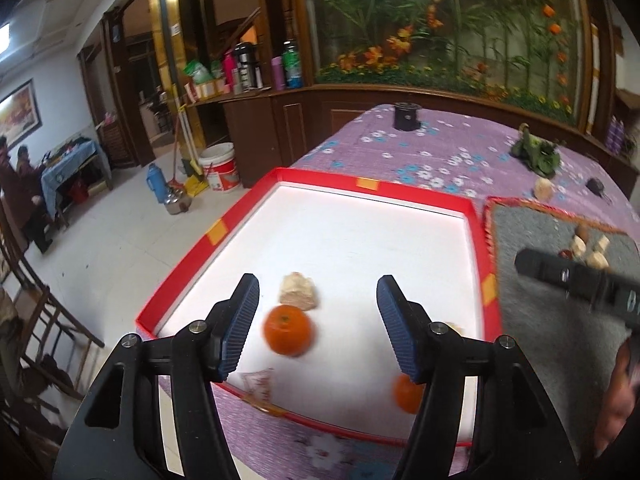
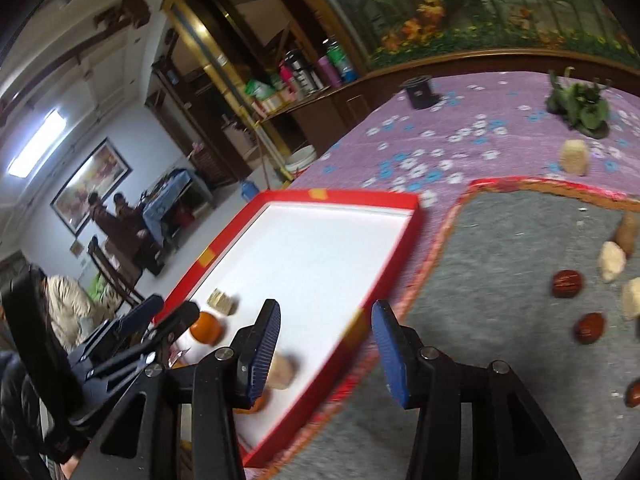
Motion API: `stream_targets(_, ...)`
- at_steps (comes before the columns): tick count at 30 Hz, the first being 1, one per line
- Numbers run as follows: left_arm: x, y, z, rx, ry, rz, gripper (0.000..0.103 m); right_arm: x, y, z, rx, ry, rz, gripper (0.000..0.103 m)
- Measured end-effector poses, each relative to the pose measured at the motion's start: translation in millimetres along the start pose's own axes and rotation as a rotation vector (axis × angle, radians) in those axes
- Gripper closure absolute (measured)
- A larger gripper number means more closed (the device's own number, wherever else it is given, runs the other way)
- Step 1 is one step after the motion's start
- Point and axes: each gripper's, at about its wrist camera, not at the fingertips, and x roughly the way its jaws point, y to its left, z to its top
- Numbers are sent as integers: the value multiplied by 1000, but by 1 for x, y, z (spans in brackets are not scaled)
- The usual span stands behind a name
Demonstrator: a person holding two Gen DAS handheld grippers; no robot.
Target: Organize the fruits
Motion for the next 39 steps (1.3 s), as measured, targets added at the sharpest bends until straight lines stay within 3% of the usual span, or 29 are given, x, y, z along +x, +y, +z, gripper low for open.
stream_targets(7, -12, -41, 7, 90, -3, -82, 41, -59, -63, 16, 91, -102, -67, 57)
stream_targets(14, -14, -95, 13, 195, 12, -175, 41, -137, -163, 24, 285, -215, -185, 57)
stream_targets(17, -14, -121, 15, 238, 24, -227, 41, -151, -191, 23, 343, -211, -222, 57)
stream_targets(20, -14, -141, 15, 271, 35, -259, 41, -150, -204, 25, 357, -152, -232, 56)
stream_targets(23, -15, -156, 10, 308, 52, -282, 41, -139, -209, 23, 353, -97, -246, 56)
stream_targets(28, -9, -168, -1, 349, 85, -292, 41, -119, -211, 10, 332, -19, -163, 56)
stream_targets(34, -3, -172, -1, 350, 105, -306, 41, -120, -177, -3, 125, 87, -104, 57)
stream_targets(39, 2, -177, 6, 349, 116, -315, 41, -109, -146, -21, -47, 152, -172, 59)
